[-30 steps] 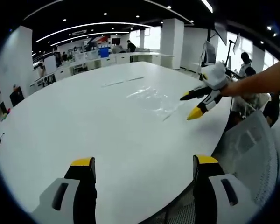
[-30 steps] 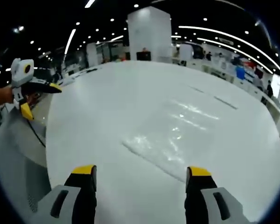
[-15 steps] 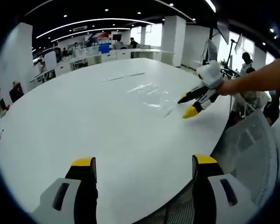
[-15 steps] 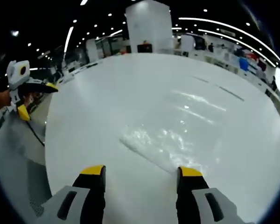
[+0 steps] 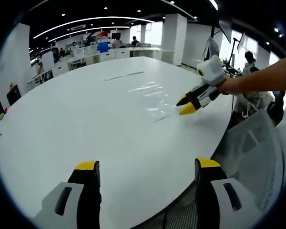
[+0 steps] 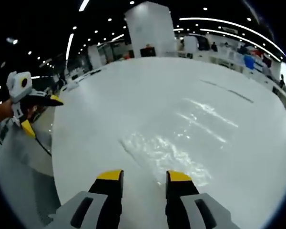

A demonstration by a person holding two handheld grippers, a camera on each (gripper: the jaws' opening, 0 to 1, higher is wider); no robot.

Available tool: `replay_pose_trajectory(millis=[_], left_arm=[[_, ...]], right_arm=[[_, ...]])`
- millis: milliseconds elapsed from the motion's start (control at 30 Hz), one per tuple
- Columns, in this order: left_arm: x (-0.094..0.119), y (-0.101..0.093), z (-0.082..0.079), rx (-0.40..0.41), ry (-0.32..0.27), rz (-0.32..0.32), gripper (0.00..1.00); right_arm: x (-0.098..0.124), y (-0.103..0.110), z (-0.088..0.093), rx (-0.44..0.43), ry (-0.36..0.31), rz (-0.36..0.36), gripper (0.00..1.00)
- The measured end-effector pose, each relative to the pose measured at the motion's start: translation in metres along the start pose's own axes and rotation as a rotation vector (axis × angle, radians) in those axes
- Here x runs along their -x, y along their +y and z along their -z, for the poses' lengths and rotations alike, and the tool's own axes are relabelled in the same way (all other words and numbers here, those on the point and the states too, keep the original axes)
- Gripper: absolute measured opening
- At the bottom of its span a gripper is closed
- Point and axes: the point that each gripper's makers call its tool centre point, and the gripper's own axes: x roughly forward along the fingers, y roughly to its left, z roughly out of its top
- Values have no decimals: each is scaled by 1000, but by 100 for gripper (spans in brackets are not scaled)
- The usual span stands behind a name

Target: Open the resealable bag by pulling the two sides of the seal apart until the entire bag opening is separated and visibly accessible.

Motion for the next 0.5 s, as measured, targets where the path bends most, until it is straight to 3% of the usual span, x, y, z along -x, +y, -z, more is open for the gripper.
replay_pose_trajectory(millis=[100, 200, 300, 333, 400, 500], left_arm=[[1, -1, -1, -6, -4, 1, 79], [1, -3, 1, -41, 10, -1, 79], [1, -3, 2, -36, 9, 5, 78], [2, -3, 2, -36, 9, 4, 78], [3, -3, 3, -33, 10, 3, 77], [3, -4, 6, -30, 17, 11, 76]], right_arm=[[1, -5, 1, 10, 11, 8, 29], [5, -19, 12, 29, 64, 44, 16], [3, -18, 20, 20, 98, 27, 13], [4, -20, 17, 70, 85, 25, 12], [5, -20, 19, 69, 110, 29, 12], [3, -23, 20, 171, 141, 36, 8]])
